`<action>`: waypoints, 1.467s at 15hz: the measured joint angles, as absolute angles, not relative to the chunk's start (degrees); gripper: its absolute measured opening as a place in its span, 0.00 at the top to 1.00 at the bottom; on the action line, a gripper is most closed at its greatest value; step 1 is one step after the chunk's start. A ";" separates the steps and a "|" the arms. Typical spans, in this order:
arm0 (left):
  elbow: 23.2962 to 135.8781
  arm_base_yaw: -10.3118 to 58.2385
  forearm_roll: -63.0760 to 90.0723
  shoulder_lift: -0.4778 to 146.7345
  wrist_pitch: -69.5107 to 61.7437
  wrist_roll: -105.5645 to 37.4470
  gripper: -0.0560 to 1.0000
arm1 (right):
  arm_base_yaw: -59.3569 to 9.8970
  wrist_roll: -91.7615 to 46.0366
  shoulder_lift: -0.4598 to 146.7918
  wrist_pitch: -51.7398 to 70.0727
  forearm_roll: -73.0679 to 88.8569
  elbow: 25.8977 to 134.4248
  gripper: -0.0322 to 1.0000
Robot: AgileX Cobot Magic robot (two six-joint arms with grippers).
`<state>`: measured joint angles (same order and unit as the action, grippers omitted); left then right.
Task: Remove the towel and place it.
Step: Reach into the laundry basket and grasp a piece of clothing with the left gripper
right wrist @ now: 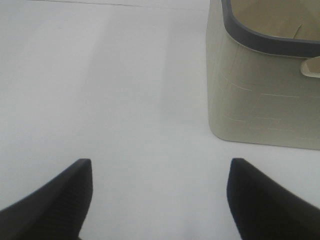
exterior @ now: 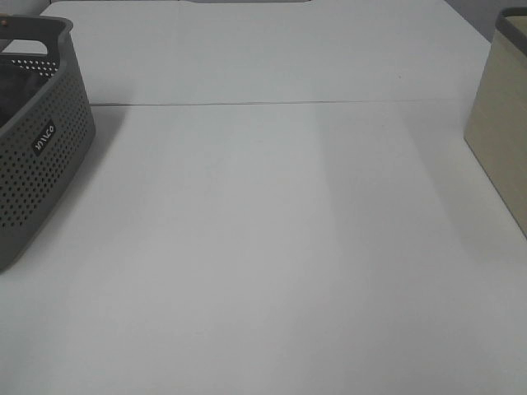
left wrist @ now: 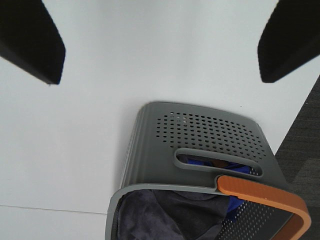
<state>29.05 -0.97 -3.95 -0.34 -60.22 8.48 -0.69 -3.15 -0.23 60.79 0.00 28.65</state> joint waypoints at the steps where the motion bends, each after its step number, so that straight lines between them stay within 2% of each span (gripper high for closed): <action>1: 29.05 -0.97 -3.95 -0.34 -60.22 8.48 0.01 | -0.69 -3.15 -0.23 60.79 0.00 28.65 0.26; 22: 29.05 -0.97 -3.95 -0.34 -60.22 8.48 0.01 | -0.69 -3.15 -0.23 60.79 0.00 28.65 0.26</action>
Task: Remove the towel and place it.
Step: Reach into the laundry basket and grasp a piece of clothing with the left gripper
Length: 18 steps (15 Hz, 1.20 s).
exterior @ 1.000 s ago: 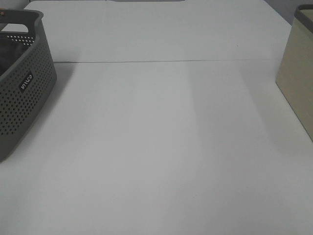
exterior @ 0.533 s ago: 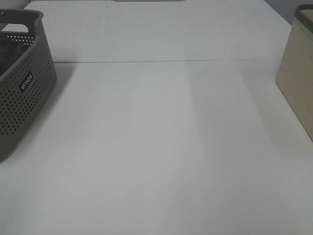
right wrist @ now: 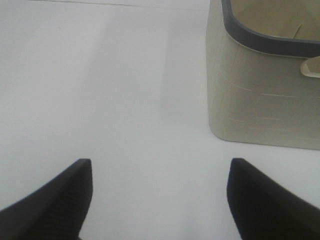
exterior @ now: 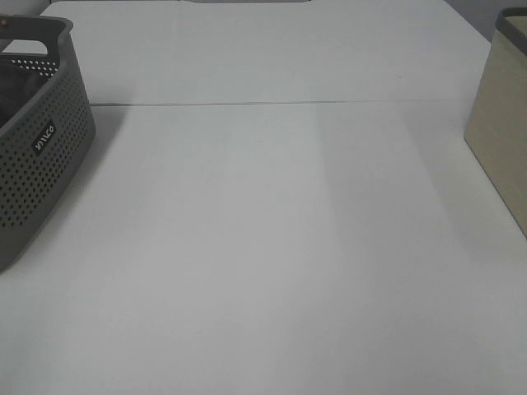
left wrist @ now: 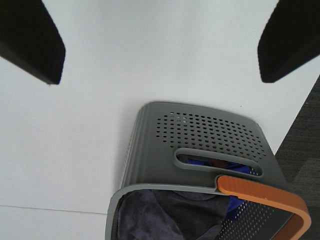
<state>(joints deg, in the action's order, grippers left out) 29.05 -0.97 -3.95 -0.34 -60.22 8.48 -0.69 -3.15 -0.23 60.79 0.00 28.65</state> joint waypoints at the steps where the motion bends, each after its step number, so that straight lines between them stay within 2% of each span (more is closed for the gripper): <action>1: 29.05 -0.97 -3.95 -0.34 -60.22 8.48 0.01 | -0.69 -3.15 -0.23 60.79 0.00 28.65 0.26; 18: 29.05 -0.97 -4.07 -0.34 -60.22 8.48 0.01 | -0.69 -3.15 -0.23 60.79 0.00 28.65 0.26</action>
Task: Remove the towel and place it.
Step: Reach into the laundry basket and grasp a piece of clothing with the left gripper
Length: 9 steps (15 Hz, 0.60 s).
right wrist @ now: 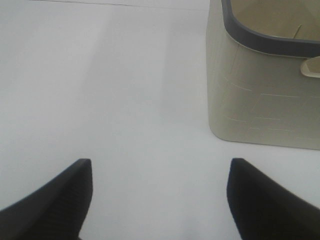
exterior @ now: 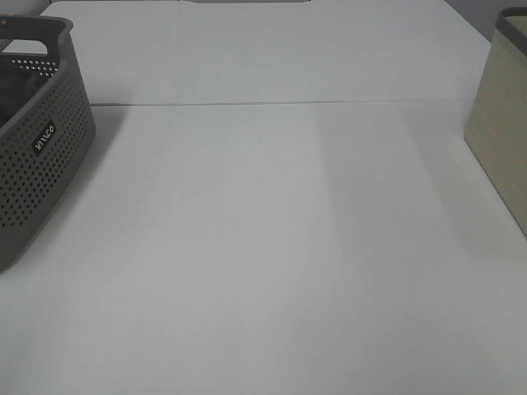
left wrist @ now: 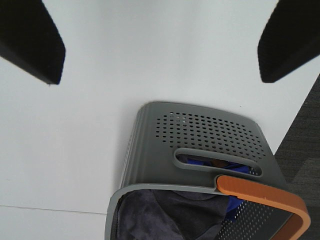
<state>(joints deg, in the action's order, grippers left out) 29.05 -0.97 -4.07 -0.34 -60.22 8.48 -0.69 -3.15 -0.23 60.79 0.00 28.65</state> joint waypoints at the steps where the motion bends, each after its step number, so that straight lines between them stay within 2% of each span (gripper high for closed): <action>1: 29.05 -0.97 -4.07 -0.34 -60.22 8.48 0.01 | -0.69 -3.15 -0.23 60.79 0.00 28.65 0.26; 9: 29.05 -0.97 -4.07 -0.34 -60.22 8.48 0.01 | -0.69 -3.15 -0.23 60.79 0.00 28.65 0.26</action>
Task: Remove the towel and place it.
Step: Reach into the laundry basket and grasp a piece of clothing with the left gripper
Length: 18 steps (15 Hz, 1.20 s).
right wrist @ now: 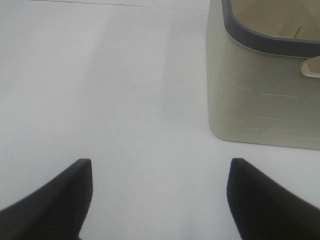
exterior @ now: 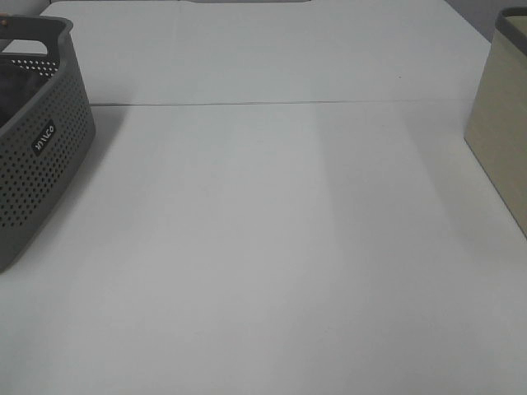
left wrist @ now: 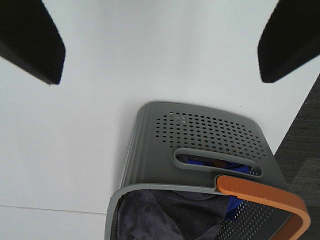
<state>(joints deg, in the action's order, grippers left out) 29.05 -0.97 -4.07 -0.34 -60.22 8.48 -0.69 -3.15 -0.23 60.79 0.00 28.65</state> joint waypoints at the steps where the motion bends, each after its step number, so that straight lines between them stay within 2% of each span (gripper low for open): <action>1: 29.05 -0.97 -4.07 -0.34 -60.22 8.48 0.01 | -0.69 -3.15 -0.23 60.79 0.00 28.65 0.26; 3: 29.62 -0.97 -4.07 0.23 -60.79 6.88 0.01 | -0.69 -3.15 -0.23 60.79 0.00 28.65 0.26; 6: 35.01 -0.97 -4.07 9.97 -65.37 -4.01 0.01 | -0.69 -3.15 -0.23 60.79 0.00 28.65 0.26; 7: 41.37 -0.97 -4.24 22.75 -69.39 -14.04 0.01 | -0.69 -3.15 -0.23 60.79 0.00 28.65 0.26; 8: 45.15 -0.97 -4.87 29.22 -69.56 -17.88 0.01 | -0.69 -3.15 -0.23 60.79 0.00 28.65 0.26; 12: 57.58 -0.97 -10.31 47.38 -68.41 -25.67 0.01 | -0.69 -3.15 -0.23 60.79 0.00 28.65 0.26; 16: 73.34 -0.97 -17.07 68.47 -69.21 -42.97 0.01 | -0.69 -3.15 -0.23 60.79 0.00 28.65 0.26; 17: 80.16 -0.97 -19.19 77.35 -69.33 -47.61 0.02 | -0.69 -3.15 -0.23 60.79 0.00 28.65 0.26; 18: 81.88 -0.97 -19.82 79.41 -69.33 -48.70 0.02 | -0.69 -3.15 -0.23 60.79 0.00 28.65 0.26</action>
